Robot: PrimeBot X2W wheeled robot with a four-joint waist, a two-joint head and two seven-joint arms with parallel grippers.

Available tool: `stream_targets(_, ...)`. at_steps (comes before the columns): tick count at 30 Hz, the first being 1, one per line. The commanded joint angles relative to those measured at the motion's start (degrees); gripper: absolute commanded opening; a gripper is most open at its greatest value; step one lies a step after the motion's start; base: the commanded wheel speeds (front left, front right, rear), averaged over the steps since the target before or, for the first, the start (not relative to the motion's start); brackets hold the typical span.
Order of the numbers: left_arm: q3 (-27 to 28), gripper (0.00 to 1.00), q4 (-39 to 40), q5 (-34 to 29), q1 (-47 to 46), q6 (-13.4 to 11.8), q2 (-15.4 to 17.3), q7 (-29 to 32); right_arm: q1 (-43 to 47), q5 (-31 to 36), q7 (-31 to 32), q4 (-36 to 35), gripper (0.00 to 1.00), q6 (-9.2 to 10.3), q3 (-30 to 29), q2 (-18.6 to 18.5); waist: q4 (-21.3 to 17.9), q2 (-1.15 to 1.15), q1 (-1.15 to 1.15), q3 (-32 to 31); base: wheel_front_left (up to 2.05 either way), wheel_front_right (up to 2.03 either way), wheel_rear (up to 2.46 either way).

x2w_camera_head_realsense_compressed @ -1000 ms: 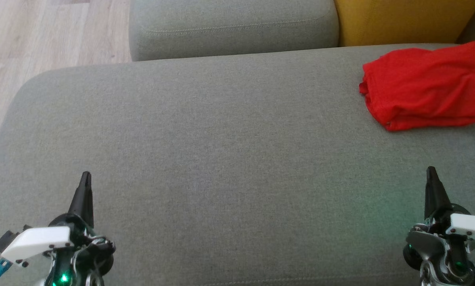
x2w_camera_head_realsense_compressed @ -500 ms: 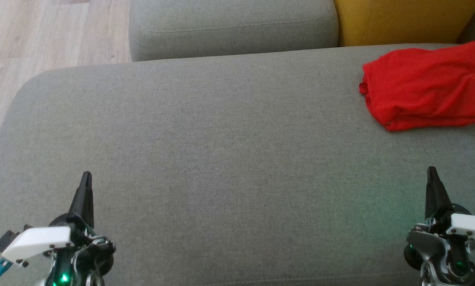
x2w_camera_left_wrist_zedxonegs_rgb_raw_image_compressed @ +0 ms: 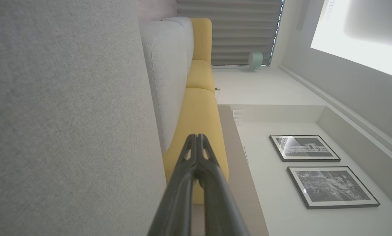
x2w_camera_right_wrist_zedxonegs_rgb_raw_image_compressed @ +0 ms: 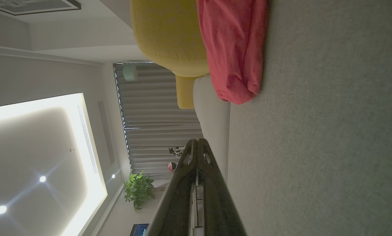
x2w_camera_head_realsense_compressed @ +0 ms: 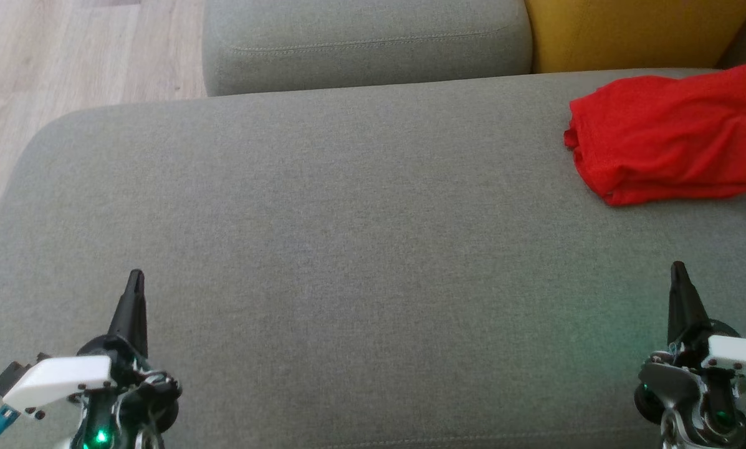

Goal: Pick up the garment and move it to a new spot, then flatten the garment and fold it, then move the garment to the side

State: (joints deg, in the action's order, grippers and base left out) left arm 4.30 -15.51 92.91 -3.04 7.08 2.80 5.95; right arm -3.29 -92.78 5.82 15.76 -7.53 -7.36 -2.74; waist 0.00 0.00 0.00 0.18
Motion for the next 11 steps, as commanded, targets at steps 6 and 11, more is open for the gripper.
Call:
stream_targets(6,1.93,0.00,1.47,-0.50,-3.13,0.41,0.32,0.31,-2.86,0.36,0.43,-1.75,0.00,0.04,1.13,-0.39,0.00,0.00,0.00,0.00,0.00,0.00,0.00)
stream_targets(11,1.96,0.00,1.47,-0.53,-3.13,0.41,0.31,0.33,-2.86,0.39,0.45,-1.75,0.00,0.04,1.11,-0.37,0.00,0.00,0.00,0.00,0.00,0.00,0.00)
